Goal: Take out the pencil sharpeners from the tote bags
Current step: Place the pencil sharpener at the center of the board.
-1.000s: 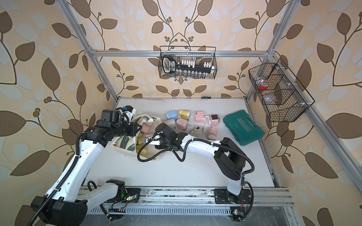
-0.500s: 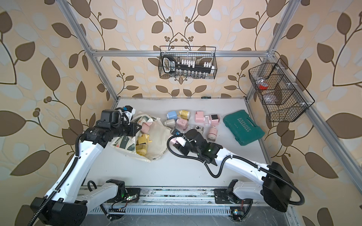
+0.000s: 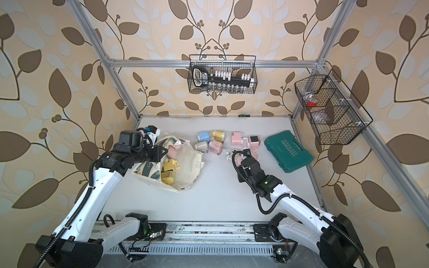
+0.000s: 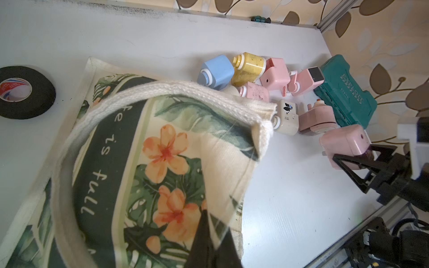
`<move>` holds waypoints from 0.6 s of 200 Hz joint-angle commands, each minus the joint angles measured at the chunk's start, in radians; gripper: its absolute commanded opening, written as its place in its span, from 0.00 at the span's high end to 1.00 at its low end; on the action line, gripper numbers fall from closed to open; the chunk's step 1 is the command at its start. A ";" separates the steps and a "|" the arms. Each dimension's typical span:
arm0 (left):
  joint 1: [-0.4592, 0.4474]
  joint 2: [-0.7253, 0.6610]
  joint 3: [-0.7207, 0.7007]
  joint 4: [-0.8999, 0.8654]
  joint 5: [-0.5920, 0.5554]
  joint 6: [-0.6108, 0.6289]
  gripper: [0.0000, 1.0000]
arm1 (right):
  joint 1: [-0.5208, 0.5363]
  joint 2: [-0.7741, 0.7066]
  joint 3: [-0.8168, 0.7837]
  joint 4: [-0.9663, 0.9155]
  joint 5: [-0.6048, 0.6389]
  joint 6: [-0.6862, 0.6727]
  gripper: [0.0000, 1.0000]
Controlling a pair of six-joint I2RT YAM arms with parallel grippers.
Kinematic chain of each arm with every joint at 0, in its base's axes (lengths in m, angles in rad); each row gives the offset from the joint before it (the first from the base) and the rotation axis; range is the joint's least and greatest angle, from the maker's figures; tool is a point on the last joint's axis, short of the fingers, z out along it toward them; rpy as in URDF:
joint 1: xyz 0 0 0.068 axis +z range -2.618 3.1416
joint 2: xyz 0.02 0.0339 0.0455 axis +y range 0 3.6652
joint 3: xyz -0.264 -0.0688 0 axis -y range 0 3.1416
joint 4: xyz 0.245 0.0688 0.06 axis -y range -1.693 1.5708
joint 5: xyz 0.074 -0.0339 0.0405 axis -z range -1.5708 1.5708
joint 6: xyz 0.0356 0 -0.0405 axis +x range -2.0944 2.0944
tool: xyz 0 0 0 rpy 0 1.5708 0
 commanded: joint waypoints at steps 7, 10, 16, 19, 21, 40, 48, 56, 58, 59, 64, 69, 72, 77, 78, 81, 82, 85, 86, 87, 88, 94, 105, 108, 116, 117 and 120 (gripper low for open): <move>-0.008 -0.046 0.009 0.071 0.041 -0.005 1.00 | -0.007 0.129 0.073 -0.071 0.059 0.087 0.52; -0.008 -0.045 0.010 0.071 0.041 -0.005 1.00 | -0.007 0.146 0.080 -0.078 0.065 0.092 0.52; -0.008 -0.046 0.011 0.070 0.040 -0.005 1.00 | -0.008 0.180 0.095 -0.089 0.068 0.101 0.52; -0.008 -0.045 0.012 0.070 0.039 -0.005 1.00 | -0.009 0.199 0.105 -0.098 0.065 0.104 0.52; -0.008 -0.046 0.012 0.068 0.038 -0.005 1.00 | -0.010 0.210 0.111 -0.105 0.063 0.105 0.52; -0.008 -0.047 0.016 0.068 0.037 -0.007 1.00 | -0.010 0.307 0.158 -0.144 0.063 0.121 0.52; -0.008 -0.048 0.018 0.066 0.037 -0.008 1.00 | -0.010 0.332 0.165 -0.142 0.057 0.124 0.52; -0.008 -0.048 0.018 0.066 0.039 -0.010 1.00 | -0.008 0.353 0.169 -0.138 0.051 0.124 0.50; -0.008 -0.048 0.018 0.068 0.038 -0.009 1.00 | -0.008 0.358 0.169 -0.137 0.049 0.123 0.49; -0.009 -0.048 0.018 0.068 0.038 -0.009 1.00 | -0.007 0.360 0.170 -0.137 0.049 0.123 0.49; -0.008 -0.046 0.019 0.068 0.040 -0.011 1.00 | -0.005 0.366 0.172 -0.135 0.049 0.123 0.45; -0.008 -0.046 0.018 0.067 0.039 -0.011 1.00 | -0.004 0.372 0.173 -0.135 0.045 0.124 0.39; -0.008 -0.046 0.018 0.066 0.038 -0.012 1.00 | -0.002 0.375 0.174 -0.135 0.041 0.123 0.36; -0.008 -0.046 0.018 0.066 0.039 -0.011 1.00 | 0.001 0.380 0.176 -0.136 0.036 0.118 0.27; -0.008 -0.046 0.017 0.066 0.038 -0.012 1.00 | 0.002 0.381 0.176 -0.136 0.035 0.118 0.25; -0.008 -0.047 0.017 0.068 0.039 -0.011 1.00 | 0.004 0.383 0.179 -0.136 0.033 0.117 0.20; -0.008 -0.047 0.016 0.068 0.038 -0.011 1.00 | 0.006 0.384 0.179 -0.137 0.032 0.115 0.19; -0.008 -0.048 0.015 0.068 0.038 -0.011 1.00 | 0.008 0.386 0.182 -0.142 0.026 0.111 0.16; -0.008 -0.048 0.015 0.069 0.038 -0.011 1.00 | 0.007 0.387 0.182 -0.143 0.024 0.110 0.15; -0.008 -0.048 0.014 0.068 0.038 -0.011 1.00 | 0.007 0.388 0.184 -0.144 0.020 0.108 0.15; -0.008 -0.048 0.014 0.069 0.038 -0.011 1.00 | 0.009 0.389 0.185 -0.145 0.018 0.106 0.14; -0.008 -0.049 0.011 0.071 0.038 -0.011 1.00 | 0.010 0.393 0.193 -0.151 0.002 0.096 0.12; -0.008 -0.049 0.009 0.071 0.038 -0.011 1.00 | 0.010 0.389 0.202 -0.160 -0.013 0.087 0.09; -0.008 -0.049 0.010 0.071 0.037 -0.011 1.00 | 0.010 0.383 0.203 -0.162 -0.015 0.085 0.09; -0.008 -0.049 0.011 0.069 0.035 -0.011 1.00 | 0.014 0.364 0.209 -0.167 -0.018 0.081 0.08; -0.008 -0.049 0.011 0.068 0.035 -0.011 1.00 | 0.014 0.360 0.210 -0.169 -0.018 0.080 0.08; -0.008 -0.049 0.012 0.068 0.035 -0.011 1.00 | 0.016 0.351 0.215 -0.172 -0.018 0.079 0.08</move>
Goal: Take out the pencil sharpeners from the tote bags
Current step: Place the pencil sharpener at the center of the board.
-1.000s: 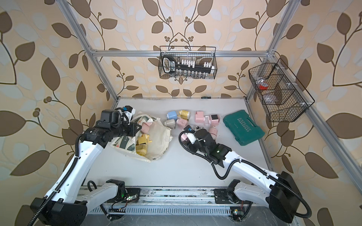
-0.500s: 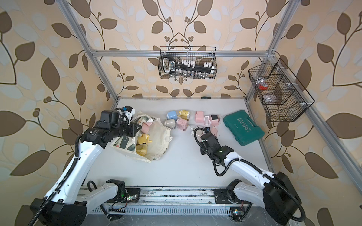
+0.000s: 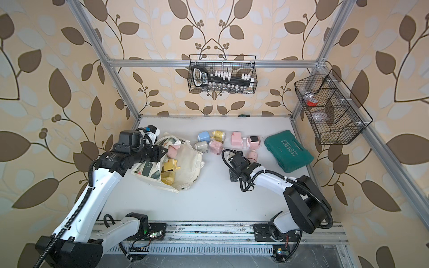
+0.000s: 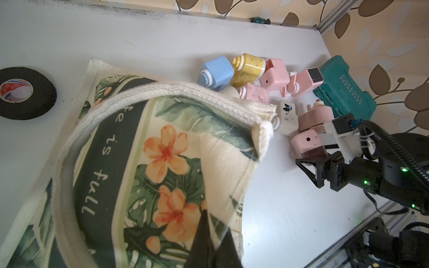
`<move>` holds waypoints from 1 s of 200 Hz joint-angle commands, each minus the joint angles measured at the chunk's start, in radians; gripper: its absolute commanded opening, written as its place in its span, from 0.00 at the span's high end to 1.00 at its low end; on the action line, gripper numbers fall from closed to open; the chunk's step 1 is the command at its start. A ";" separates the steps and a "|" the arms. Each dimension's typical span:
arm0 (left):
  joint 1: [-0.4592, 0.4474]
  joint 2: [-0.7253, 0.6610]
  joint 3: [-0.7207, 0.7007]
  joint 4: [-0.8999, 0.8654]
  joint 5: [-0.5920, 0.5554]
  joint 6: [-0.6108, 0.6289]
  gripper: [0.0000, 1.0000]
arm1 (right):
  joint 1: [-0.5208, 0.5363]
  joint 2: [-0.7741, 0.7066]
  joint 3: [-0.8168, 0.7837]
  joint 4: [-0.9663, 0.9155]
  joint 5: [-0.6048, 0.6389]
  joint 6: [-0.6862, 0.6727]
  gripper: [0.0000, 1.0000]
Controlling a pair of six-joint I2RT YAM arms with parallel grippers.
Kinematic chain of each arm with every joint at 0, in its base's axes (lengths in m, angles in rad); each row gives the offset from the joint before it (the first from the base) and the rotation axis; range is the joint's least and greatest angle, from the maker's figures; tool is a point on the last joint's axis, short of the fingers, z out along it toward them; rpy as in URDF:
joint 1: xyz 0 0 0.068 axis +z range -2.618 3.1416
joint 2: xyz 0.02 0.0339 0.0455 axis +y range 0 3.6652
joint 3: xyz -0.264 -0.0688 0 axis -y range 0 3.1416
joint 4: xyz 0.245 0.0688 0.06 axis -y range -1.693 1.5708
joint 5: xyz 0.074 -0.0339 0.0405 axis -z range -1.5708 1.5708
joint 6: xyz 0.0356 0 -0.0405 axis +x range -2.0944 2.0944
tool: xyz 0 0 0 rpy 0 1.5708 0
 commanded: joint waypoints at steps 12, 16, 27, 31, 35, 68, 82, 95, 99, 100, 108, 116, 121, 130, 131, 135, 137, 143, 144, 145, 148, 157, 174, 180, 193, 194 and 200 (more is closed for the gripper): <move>-0.008 -0.046 0.015 0.063 0.034 -0.011 1.00 | 0.023 -0.087 0.071 -0.077 -0.028 -0.019 0.07; -0.008 -0.047 0.015 0.063 0.034 -0.011 1.00 | 0.034 -0.109 0.087 -0.091 -0.025 -0.023 0.06; -0.008 -0.048 0.017 0.060 0.033 -0.011 1.00 | 0.077 -0.175 0.122 -0.110 -0.017 -0.044 0.06; -0.008 -0.049 0.016 0.061 0.034 -0.011 1.00 | 0.088 -0.200 0.131 -0.106 -0.024 -0.054 0.06; -0.008 -0.049 0.015 0.061 0.034 -0.012 1.00 | 0.109 -0.223 0.138 -0.094 -0.038 -0.069 0.06; -0.008 -0.048 0.009 0.069 0.056 -0.026 1.00 | 0.180 -0.315 0.139 0.145 -0.334 -0.093 0.15; -0.008 -0.050 0.009 0.062 0.052 -0.024 1.00 | 0.206 -0.285 0.136 0.252 -0.415 -0.043 0.18; -0.008 -0.058 0.008 0.055 0.050 -0.024 1.00 | 0.249 -0.225 0.140 0.349 -0.456 0.021 0.21; -0.008 -0.060 0.006 0.055 0.050 -0.024 1.00 | 0.265 -0.203 0.146 0.375 -0.460 0.037 0.21; -0.008 -0.061 0.006 0.055 0.050 -0.024 1.00 | 0.269 -0.196 0.147 0.381 -0.461 0.041 0.21; -0.008 -0.064 0.004 0.053 0.050 -0.024 1.00 | 0.297 -0.139 0.167 0.419 -0.480 0.057 0.22; -0.009 -0.066 0.003 0.047 0.054 -0.020 1.00 | 0.322 -0.074 0.199 0.437 -0.496 0.062 0.22; -0.008 -0.068 0.002 0.042 0.054 -0.015 1.00 | 0.336 -0.031 0.220 0.443 -0.498 0.063 0.23; -0.008 -0.077 -0.001 0.034 0.049 -0.008 1.00 | 0.361 0.042 0.254 0.454 -0.481 0.073 0.23; -0.008 -0.077 -0.001 0.033 0.047 -0.008 1.00 | 0.363 0.049 0.257 0.455 -0.479 0.075 0.23; -0.008 -0.084 -0.004 0.030 0.041 -0.004 1.00 | 0.374 0.078 0.270 0.464 -0.472 0.075 0.22; -0.008 -0.087 -0.005 0.028 0.039 -0.003 1.00 | 0.381 0.093 0.276 0.470 -0.472 0.074 0.22; -0.009 -0.097 -0.012 0.025 0.031 0.000 1.00 | 0.397 0.135 0.290 0.492 -0.475 0.066 0.20; -0.009 -0.099 -0.013 0.025 0.030 0.000 1.00 | 0.399 0.141 0.293 0.495 -0.474 0.065 0.20; -0.009 -0.101 -0.014 0.025 0.027 0.000 1.00 | 0.402 0.148 0.296 0.499 -0.473 0.065 0.20; -0.009 -0.106 -0.018 0.025 0.024 0.001 1.00 | 0.406 0.167 0.304 0.506 -0.470 0.064 0.19; -0.009 -0.124 -0.031 0.025 0.018 -0.001 1.00 | 0.422 0.219 0.318 0.549 -0.451 0.067 0.17; -0.009 -0.145 -0.044 0.015 0.024 -0.012 1.00 | 0.426 0.303 0.328 0.680 -0.448 0.099 0.15; -0.009 -0.150 -0.046 0.012 0.029 -0.017 1.00 | 0.425 0.329 0.348 0.690 -0.433 0.119 0.14; -0.009 -0.154 -0.043 -0.006 0.038 -0.018 1.00 | 0.420 0.387 0.417 0.649 -0.392 0.184 0.13; -0.009 -0.153 -0.042 -0.007 0.037 -0.018 1.00 | 0.420 0.391 0.422 0.645 -0.391 0.189 0.13; -0.009 -0.153 -0.039 -0.020 0.038 -0.018 1.00 | 0.420 0.416 0.453 0.627 -0.382 0.221 0.13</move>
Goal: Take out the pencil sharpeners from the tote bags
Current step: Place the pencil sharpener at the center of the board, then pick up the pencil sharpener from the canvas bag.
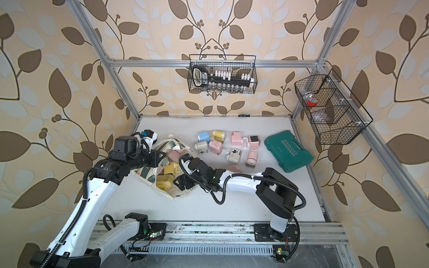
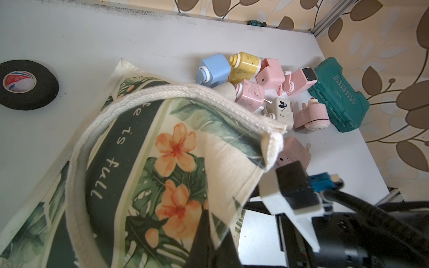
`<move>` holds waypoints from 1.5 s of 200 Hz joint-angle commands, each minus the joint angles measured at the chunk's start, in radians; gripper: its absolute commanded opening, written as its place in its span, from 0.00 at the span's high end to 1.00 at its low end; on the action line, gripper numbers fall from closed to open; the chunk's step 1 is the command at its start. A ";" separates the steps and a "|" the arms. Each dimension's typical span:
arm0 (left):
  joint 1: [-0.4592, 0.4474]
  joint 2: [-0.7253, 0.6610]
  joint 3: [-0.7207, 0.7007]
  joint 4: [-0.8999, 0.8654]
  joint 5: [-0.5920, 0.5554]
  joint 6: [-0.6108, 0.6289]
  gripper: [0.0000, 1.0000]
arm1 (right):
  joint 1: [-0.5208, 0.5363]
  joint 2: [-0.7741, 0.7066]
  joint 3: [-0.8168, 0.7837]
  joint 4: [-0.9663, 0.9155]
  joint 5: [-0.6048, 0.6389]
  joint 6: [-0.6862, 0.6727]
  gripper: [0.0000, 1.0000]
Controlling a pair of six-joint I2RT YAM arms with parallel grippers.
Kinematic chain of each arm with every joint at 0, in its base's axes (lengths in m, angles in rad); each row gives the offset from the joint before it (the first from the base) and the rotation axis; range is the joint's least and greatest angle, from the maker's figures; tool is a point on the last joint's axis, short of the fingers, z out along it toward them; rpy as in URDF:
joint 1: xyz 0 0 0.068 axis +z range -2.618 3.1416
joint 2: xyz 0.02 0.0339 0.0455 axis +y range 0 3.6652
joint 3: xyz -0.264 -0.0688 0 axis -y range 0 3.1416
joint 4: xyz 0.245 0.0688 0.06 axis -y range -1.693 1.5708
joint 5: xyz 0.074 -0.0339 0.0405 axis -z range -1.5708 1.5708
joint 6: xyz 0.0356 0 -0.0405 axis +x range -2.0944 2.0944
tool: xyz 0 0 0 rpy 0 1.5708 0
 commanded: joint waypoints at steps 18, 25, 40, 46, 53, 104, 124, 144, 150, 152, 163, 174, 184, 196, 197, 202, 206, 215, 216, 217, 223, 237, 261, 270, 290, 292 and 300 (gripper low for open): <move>-0.009 -0.039 0.019 -0.003 0.035 0.000 1.00 | -0.017 0.130 0.160 0.066 0.087 0.246 0.10; -0.009 -0.036 0.022 -0.009 0.036 0.000 1.00 | -0.021 0.147 0.166 0.097 0.086 0.287 0.09; -0.009 -0.021 0.042 -0.034 0.033 0.006 1.00 | -0.030 0.180 0.174 0.145 0.126 0.359 0.07; -0.008 -0.015 0.050 -0.042 0.031 0.007 1.00 | -0.035 0.193 0.183 0.159 0.135 0.370 0.07; -0.008 -0.009 0.055 -0.047 0.031 0.007 1.00 | -0.041 0.208 0.193 0.169 0.146 0.380 0.06; -0.009 0.034 0.065 -0.023 0.057 -0.001 1.00 | -0.100 0.332 0.328 0.137 0.184 0.522 0.05; -0.008 0.045 0.067 -0.013 0.070 -0.002 1.00 | -0.117 0.362 0.335 0.205 0.170 0.581 0.02; -0.009 0.059 0.074 -0.012 0.078 0.000 1.00 | -0.126 0.408 0.380 0.241 0.138 0.602 0.02; -0.009 0.064 0.076 -0.011 0.080 0.000 1.00 | -0.126 0.421 0.393 0.270 0.119 0.586 0.02; -0.009 0.065 0.077 -0.011 0.081 0.000 1.00 | -0.124 0.424 0.398 0.277 0.115 0.582 0.02; -0.009 0.073 0.083 -0.013 0.087 0.003 1.00 | -0.118 0.434 0.412 0.309 0.107 0.566 0.01; -0.009 0.079 0.088 -0.016 0.092 0.005 1.00 | -0.110 0.443 0.416 0.340 0.122 0.552 0.01; -0.009 0.083 0.090 -0.017 0.095 0.006 1.00 | -0.109 0.458 0.432 0.338 0.142 0.559 0.00; -0.009 0.086 0.090 -0.015 0.101 0.005 1.00 | -0.111 0.487 0.456 0.309 0.157 0.604 0.00; -0.009 0.087 0.091 -0.015 0.101 0.005 1.00 | -0.111 0.490 0.458 0.309 0.158 0.608 0.00; -0.009 0.088 0.092 -0.015 0.104 0.004 1.00 | -0.113 0.507 0.468 0.319 0.150 0.618 0.00; -0.009 0.089 0.093 -0.016 0.106 0.005 1.00 | -0.115 0.520 0.480 0.327 0.143 0.624 0.00; -0.009 0.091 0.096 -0.018 0.108 0.006 1.00 | -0.115 0.550 0.512 0.317 0.132 0.642 0.00; -0.008 0.091 0.096 -0.018 0.108 0.006 1.00 | -0.115 0.553 0.517 0.315 0.132 0.642 0.00; -0.009 0.092 0.096 -0.018 0.108 0.006 1.00 | -0.116 0.556 0.521 0.312 0.131 0.643 0.00; -0.009 0.092 0.096 -0.018 0.109 0.008 1.00 | -0.115 0.574 0.545 0.300 0.126 0.645 0.00; -0.009 0.093 0.096 -0.018 0.114 0.007 1.00 | -0.114 0.611 0.596 0.279 0.110 0.653 0.00; -0.009 0.096 0.099 -0.019 0.123 0.009 1.00 | -0.115 0.670 0.667 0.245 0.085 0.659 0.05; -0.008 0.097 0.100 -0.019 0.125 0.009 1.00 | -0.115 0.691 0.687 0.246 0.075 0.649 0.09; -0.009 0.099 0.102 -0.019 0.124 0.011 1.00 | -0.117 0.734 0.719 0.260 0.054 0.646 0.20; -0.009 0.100 0.102 -0.019 0.125 0.012 1.00 | -0.118 0.738 0.722 0.264 0.049 0.646 0.21; -0.009 0.100 0.101 -0.019 0.125 0.011 1.00 | -0.120 0.751 0.730 0.272 0.033 0.645 0.27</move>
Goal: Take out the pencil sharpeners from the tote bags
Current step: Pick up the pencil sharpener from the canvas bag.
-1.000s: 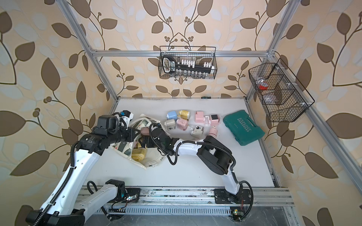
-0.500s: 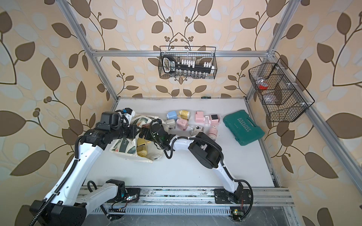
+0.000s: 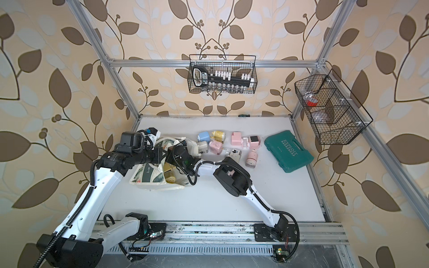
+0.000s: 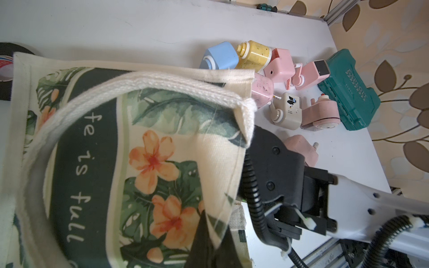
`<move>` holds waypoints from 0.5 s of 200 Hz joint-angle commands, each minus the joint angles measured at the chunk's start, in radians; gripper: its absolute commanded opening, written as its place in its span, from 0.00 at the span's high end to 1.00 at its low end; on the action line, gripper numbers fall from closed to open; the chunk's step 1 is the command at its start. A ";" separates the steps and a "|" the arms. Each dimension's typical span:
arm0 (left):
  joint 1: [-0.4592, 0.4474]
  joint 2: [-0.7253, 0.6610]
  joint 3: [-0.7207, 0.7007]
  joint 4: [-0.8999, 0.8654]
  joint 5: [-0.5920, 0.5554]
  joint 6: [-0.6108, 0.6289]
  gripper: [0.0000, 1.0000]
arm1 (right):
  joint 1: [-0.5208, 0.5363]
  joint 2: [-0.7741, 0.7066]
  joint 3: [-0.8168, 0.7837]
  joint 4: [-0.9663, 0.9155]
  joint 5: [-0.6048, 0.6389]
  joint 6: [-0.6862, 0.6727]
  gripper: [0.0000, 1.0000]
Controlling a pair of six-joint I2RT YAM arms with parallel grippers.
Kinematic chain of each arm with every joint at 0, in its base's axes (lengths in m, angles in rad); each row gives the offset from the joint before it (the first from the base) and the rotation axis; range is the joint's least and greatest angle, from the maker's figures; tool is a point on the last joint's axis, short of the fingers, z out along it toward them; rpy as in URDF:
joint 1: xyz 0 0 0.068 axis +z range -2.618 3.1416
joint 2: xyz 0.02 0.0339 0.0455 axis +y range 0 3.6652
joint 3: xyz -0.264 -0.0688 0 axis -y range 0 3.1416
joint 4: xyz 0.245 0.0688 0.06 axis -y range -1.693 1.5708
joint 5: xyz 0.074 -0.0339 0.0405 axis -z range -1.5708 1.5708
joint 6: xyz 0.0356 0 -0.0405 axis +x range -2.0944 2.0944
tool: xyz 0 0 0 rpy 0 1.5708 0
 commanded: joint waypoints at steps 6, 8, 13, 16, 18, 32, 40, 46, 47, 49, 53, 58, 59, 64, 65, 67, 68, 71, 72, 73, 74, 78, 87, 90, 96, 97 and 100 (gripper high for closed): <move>-0.011 -0.025 0.061 -0.023 0.121 0.011 1.00 | -0.027 0.072 0.038 0.007 -0.048 0.034 0.31; -0.011 -0.026 0.061 -0.023 0.121 0.012 1.00 | -0.027 0.071 0.035 0.013 -0.049 0.031 0.32; -0.011 -0.027 0.060 -0.023 0.121 0.009 1.00 | -0.026 0.068 0.025 0.027 -0.048 0.022 0.35; -0.011 -0.028 0.059 -0.022 0.121 0.011 1.00 | -0.027 0.063 0.018 0.036 -0.048 0.015 0.38; -0.011 -0.028 0.058 -0.022 0.121 0.012 1.00 | -0.026 0.059 0.015 0.042 -0.047 0.010 0.39; -0.011 -0.033 0.056 -0.019 0.122 0.010 1.00 | -0.027 0.026 -0.023 0.079 -0.040 -0.032 0.47; -0.011 -0.036 0.055 -0.018 0.123 0.009 1.00 | -0.027 0.004 -0.044 0.092 -0.037 -0.059 0.53; -0.011 -0.038 0.054 -0.018 0.120 0.009 1.00 | -0.026 -0.017 -0.060 0.098 -0.035 -0.077 0.55; -0.011 -0.039 0.054 -0.018 0.119 0.009 1.00 | -0.026 -0.019 -0.063 0.098 -0.035 -0.080 0.56; -0.011 -0.039 0.054 -0.018 0.116 0.009 1.00 | -0.026 -0.026 -0.069 0.100 -0.034 -0.083 0.57; -0.011 -0.040 0.054 -0.018 0.114 0.010 1.00 | -0.026 -0.040 -0.081 0.102 -0.031 -0.091 0.58; -0.011 -0.042 0.051 -0.018 0.111 0.010 1.00 | -0.025 -0.058 -0.099 0.107 -0.029 -0.100 0.58; -0.011 -0.042 0.050 -0.017 0.110 0.010 1.00 | -0.025 -0.062 -0.102 0.108 -0.028 -0.101 0.58; -0.011 -0.043 0.048 -0.016 0.106 0.011 1.00 | -0.026 -0.080 -0.120 0.112 -0.023 -0.108 0.58; -0.011 -0.044 0.048 -0.016 0.106 0.011 1.00 | -0.026 -0.083 -0.123 0.114 -0.022 -0.110 0.58; -0.011 -0.044 0.047 -0.015 0.105 0.011 1.00 | -0.026 -0.090 -0.131 0.117 -0.021 -0.112 0.58; -0.011 -0.044 0.047 -0.014 0.104 0.010 1.00 | -0.025 -0.093 -0.135 0.119 -0.021 -0.112 0.58; -0.011 -0.045 0.045 -0.013 0.103 0.010 1.00 | -0.025 -0.105 -0.145 0.125 -0.020 -0.115 0.58; -0.011 -0.045 0.045 -0.012 0.102 0.010 1.00 | -0.025 -0.107 -0.150 0.127 -0.020 -0.115 0.58; -0.011 -0.045 0.045 -0.012 0.102 0.010 1.00 | -0.025 -0.111 -0.154 0.130 -0.020 -0.116 0.58; -0.011 -0.045 0.044 -0.012 0.101 0.010 1.00 | -0.025 -0.114 -0.159 0.131 -0.020 -0.117 0.58; -0.011 -0.046 0.044 -0.011 0.099 0.010 1.00 | -0.024 -0.126 -0.176 0.140 -0.020 -0.121 0.59; -0.011 -0.048 0.044 -0.012 0.092 0.009 1.00 | -0.023 -0.155 -0.215 0.154 -0.020 -0.124 0.59; -0.011 -0.050 0.042 -0.013 0.089 0.010 1.00 | -0.024 -0.164 -0.229 0.159 -0.020 -0.122 0.60; -0.011 -0.054 0.041 -0.013 0.084 0.010 1.00 | -0.024 -0.183 -0.258 0.171 -0.020 -0.121 0.60; -0.011 -0.054 0.040 -0.013 0.082 0.010 1.00 | -0.024 -0.186 -0.262 0.173 -0.020 -0.121 0.61; -0.011 -0.056 0.038 -0.012 0.080 0.009 1.00 | -0.024 -0.196 -0.275 0.181 -0.021 -0.121 0.61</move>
